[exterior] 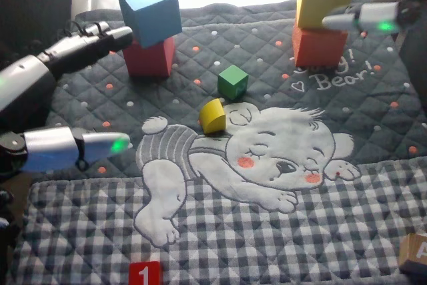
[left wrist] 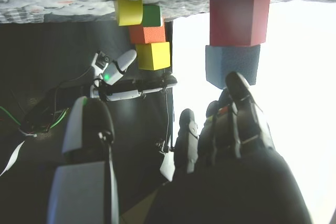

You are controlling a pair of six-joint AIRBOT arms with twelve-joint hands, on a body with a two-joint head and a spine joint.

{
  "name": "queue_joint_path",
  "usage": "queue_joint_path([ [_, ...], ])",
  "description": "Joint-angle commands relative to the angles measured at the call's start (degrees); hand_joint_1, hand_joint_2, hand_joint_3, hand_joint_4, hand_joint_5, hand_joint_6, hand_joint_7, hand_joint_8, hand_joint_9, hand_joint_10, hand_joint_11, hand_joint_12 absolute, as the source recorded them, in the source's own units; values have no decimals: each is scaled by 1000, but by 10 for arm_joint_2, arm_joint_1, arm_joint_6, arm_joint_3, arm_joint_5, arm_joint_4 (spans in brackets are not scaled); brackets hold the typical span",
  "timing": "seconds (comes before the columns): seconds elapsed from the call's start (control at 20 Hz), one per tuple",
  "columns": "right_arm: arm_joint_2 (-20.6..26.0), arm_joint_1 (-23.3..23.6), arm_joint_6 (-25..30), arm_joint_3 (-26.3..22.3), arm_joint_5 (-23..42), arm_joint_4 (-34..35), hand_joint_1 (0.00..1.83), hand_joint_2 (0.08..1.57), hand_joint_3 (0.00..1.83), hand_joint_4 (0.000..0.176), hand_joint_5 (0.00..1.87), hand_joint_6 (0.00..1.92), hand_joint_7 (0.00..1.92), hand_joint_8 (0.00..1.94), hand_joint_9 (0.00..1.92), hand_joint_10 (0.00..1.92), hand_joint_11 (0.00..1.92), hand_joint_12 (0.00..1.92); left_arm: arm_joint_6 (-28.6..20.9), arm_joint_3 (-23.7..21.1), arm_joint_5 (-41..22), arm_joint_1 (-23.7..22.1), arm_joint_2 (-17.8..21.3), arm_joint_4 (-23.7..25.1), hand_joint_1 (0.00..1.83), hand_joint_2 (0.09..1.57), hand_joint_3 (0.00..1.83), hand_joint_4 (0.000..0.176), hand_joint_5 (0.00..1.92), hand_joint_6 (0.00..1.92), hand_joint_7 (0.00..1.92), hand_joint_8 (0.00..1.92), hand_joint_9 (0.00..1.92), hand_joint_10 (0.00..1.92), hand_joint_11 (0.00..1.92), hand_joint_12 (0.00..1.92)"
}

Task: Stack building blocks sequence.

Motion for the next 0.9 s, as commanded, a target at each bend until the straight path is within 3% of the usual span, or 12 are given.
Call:
queue_joint_path([
  [0.0, 18, -3, -1, -8, 106, 26, 729, 1075, 0, 176, 0, 0, 3, 1, 0, 0, 0, 1, -1, 2, -96, -3, 8, -9, 908, 990, 0, 142, 210, 3, 11, 1, 1, 0, 0, 129],
  [0.15, 71, -60, -1, -70, 217, 56, 697, 1055, 0, 176, 0, 0, 0, 0, 0, 0, 0, 0, 10, -13, -143, 7, 12, -23, 588, 983, 0, 110, 116, 0, 15, 1, 0, 0, 0, 0],
  [0.2, 89, -93, -1, -97, 269, 66, 772, 1064, 0, 176, 0, 0, 0, 0, 0, 0, 0, 0, 9, -19, -163, 15, 13, -24, 490, 968, 0, 119, 78, 0, 2, 0, 0, 0, 0, 0],
  [0.25, 101, -123, -1, -120, 312, 77, 752, 1046, 0, 176, 0, 0, 0, 0, 0, 0, 0, 0, 9, -26, -180, 22, 14, -25, 397, 923, 0, 79, 48, 0, 0, 0, 0, 0, 83, 39],
  [0.45, 131, -285, -1, -200, 458, 152, 776, 1047, 0, 170, 10, 3, 41, 13, 0, 0, 0, 0, 10, -48, -256, 62, 17, -58, 140, 1120, 17, 89, 13, 1, 1, 0, 63, 7, 146, 89],
  [0.5, 134, -310, 1, -210, 479, 167, 790, 1101, 4, 153, 35, 3, 56, 6, 0, 0, 0, 0, 9, -51, -268, 68, 16, -65, 119, 1191, 6, 93, 14, 0, 0, 0, 78, 2, 122, 108],
  [0.55, 135, -346, 18, -221, 521, 184, 867, 1127, 9, 131, 56, 8, 68, 7, 11, 4, 0, 0, 4, -57, -293, 79, 16, -74, 48, 1281, 0, 63, 2, 0, 0, 0, 57, 0, 85, 134],
  [0.6, 135, -358, 28, -224, 541, 187, 880, 1149, 15, 132, 64, 9, 87, 12, 20, 7, 0, 0, -1, -59, -306, 83, 16, -75, 9, 1323, 8, 68, 0, 0, 0, 0, 11, 0, 39, 127],
  [0.7, 143, -375, 39, -236, 592, 184, 822, 1206, 12, 155, 2, 0, 30, 2, 9, 2, 0, 0, -13, -63, -327, 85, 21, -73, 0, 1407, 1, 18, 0, 0, 80, 6, 98, 12, 48, 162],
  [0.75, 148, -379, 39, -245, 610, 181, 361, 1263, 17, 164, 0, 0, 5, 0, 1, 0, 0, 0, -9, -62, -328, 76, 21, -63, 0, 1392, 0, 13, 0, 0, 81, 1, 130, 17, 73, 170],
  [0.8, 150, -376, 30, -255, 611, 168, 269, 1276, 17, 151, 0, 0, 0, 0, 0, 0, 0, 0, -4, -61, -328, 60, 22, -51, 53, 1375, 0, 17, 0, 0, 86, 2, 145, 15, 73, 160],
  [0.85, 150, -373, 27, -257, 611, 157, 424, 1260, 1, 148, 0, 0, 0, 0, 0, 0, 0, 0, -3, -58, -328, 46, 22, -42, 12, 1366, 0, 2, 53, 15, 88, 1, 133, 6, 44, 143],
])
